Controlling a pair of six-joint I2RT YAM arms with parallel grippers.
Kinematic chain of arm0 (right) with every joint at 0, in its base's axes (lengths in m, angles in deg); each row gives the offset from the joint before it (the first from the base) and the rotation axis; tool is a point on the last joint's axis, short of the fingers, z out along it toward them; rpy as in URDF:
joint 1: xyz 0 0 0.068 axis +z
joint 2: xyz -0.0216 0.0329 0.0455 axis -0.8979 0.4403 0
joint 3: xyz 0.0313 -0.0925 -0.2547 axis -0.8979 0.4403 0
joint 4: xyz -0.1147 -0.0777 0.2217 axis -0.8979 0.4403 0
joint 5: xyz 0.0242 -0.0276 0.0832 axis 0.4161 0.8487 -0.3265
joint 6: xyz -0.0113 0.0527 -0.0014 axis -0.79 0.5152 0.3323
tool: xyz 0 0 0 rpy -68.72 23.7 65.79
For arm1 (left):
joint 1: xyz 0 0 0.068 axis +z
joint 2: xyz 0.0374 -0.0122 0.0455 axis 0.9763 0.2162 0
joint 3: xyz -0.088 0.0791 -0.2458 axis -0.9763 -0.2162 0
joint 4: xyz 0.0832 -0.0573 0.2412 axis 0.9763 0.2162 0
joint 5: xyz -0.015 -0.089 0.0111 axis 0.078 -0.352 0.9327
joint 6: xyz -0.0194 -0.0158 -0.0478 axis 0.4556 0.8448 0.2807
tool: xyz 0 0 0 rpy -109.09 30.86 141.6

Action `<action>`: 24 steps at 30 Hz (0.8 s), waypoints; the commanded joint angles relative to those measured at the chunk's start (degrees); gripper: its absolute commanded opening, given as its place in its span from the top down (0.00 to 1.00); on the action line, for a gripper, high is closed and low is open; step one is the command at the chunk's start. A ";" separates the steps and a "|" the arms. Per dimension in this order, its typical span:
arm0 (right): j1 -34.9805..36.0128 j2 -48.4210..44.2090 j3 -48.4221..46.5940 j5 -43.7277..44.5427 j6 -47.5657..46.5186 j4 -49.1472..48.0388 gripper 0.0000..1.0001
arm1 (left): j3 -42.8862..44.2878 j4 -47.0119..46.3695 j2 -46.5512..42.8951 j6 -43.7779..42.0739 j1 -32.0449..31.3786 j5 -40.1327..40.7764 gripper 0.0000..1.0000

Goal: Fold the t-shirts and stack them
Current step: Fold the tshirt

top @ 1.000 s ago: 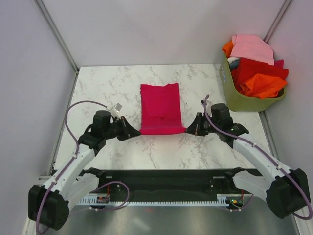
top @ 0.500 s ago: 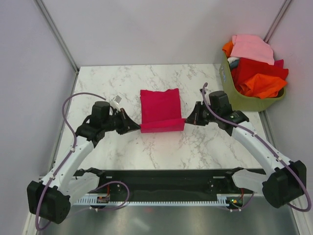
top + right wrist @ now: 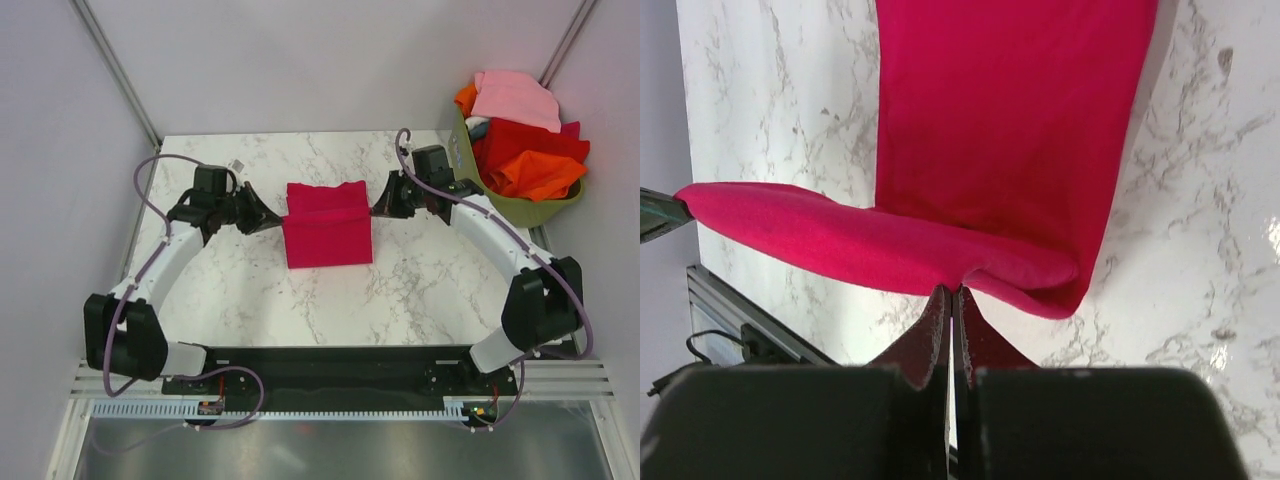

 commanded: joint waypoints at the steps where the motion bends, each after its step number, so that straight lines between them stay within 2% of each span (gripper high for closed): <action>1: -2.36 5.20 -6.09 -0.10 -1.55 -0.54 1.00 | 5.78 -2.51 5.65 -2.52 2.75 -1.10 0.98; 9: -5.88 21.11 -21.27 -3.35 -0.06 -0.81 1.00 | 20.46 -4.44 23.67 -0.41 5.49 -4.35 0.98; 13: -6.85 33.13 -31.13 -3.88 1.44 -0.98 1.00 | 30.91 -4.80 35.09 0.20 6.01 -6.37 0.98; 16: -7.99 41.22 -39.31 -4.23 3.28 -0.98 1.00 | 43.45 -4.88 44.67 0.82 6.10 -7.25 0.95; 17: -8.08 42.82 -41.93 -4.32 4.33 -2.55 0.99 | 46.28 -4.71 50.00 1.43 6.02 -7.86 0.84; 18: -8.26 44.32 -43.01 -4.32 4.86 -3.44 0.95 | 49.01 -4.54 52.49 1.78 6.01 -8.74 0.66; 19: -8.43 47.12 -44.23 -2.93 5.39 -3.97 0.82 | 54.08 -3.40 55.12 1.87 6.01 -10.14 0.49; 20: -8.43 48.19 -45.46 -2.04 5.92 -4.06 0.56 | 56.05 -2.52 56.89 1.61 5.93 -10.33 0.16; 21: -8.35 48.81 -46.00 -1.86 6.01 -4.49 0.44 | 57.37 -1.90 59.00 1.18 5.84 -10.33 0.05; 22: -8.35 49.25 -45.66 -1.16 5.84 -4.85 0.38 | 57.30 -1.03 59.02 0.82 5.84 -8.85 0.04; 24: -8.35 47.51 -42.94 -0.02 4.53 -5.99 0.35 | 55.20 -0.93 56.75 -0.84 5.75 -6.74 0.04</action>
